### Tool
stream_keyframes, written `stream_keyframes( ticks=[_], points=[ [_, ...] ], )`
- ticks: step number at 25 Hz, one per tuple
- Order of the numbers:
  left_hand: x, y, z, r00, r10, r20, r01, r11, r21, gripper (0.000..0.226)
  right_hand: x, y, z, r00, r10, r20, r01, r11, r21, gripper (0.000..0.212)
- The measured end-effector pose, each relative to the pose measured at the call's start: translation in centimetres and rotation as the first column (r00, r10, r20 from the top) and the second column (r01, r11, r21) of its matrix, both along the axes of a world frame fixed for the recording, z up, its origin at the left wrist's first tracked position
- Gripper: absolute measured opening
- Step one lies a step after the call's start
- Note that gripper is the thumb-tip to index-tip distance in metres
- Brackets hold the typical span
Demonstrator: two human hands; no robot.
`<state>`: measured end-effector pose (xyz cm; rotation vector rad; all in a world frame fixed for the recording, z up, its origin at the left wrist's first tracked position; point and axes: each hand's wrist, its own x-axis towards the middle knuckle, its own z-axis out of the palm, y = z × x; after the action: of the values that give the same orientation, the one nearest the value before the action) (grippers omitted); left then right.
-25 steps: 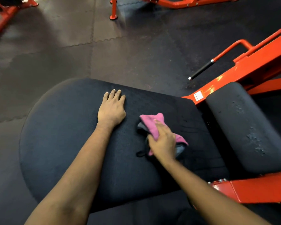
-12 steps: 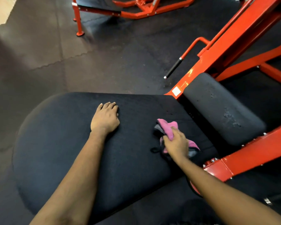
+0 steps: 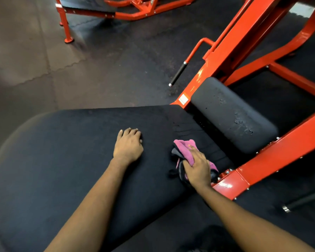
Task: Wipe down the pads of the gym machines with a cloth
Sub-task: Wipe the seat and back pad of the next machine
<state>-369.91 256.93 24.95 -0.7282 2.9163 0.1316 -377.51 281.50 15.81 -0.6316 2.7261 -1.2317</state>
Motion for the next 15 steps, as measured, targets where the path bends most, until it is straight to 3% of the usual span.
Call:
stream_keyframes(
  ticks=[3,5,8,12,15],
  points=[
    [-0.6,1.0,-0.4,0.999,0.039,-0.035,-0.040,0.998,-0.047,0.033,1.8,-1.7,1.2,0.990,-0.134,-0.032,0.133,0.991,-0.032,0.057],
    [-1.5,1.1,-0.6,0.996,0.068,-0.065,-0.074,0.993,-0.095,0.026,4.5,-2.0,2.0,0.994,0.007,-0.110,-0.020,0.992,-0.121,0.055],
    [-3.0,1.5,-1.0,0.990,0.114,-0.080,-0.122,0.988,-0.099,0.024,3.8,0.1,0.8,0.969,0.183,-0.166,-0.207,0.969,-0.136,0.053],
    [-3.9,3.5,-2.8,0.995,0.085,-0.057,-0.088,0.995,-0.043,0.031,-1.4,3.8,-3.5,0.987,0.059,-0.146,-0.061,0.998,-0.011,0.051],
    [-3.8,3.5,-3.1,0.992,0.102,-0.077,-0.107,0.992,-0.069,0.030,-4.3,5.0,-5.0,0.989,-0.138,-0.050,0.139,0.990,0.027,0.051]
  ],
)
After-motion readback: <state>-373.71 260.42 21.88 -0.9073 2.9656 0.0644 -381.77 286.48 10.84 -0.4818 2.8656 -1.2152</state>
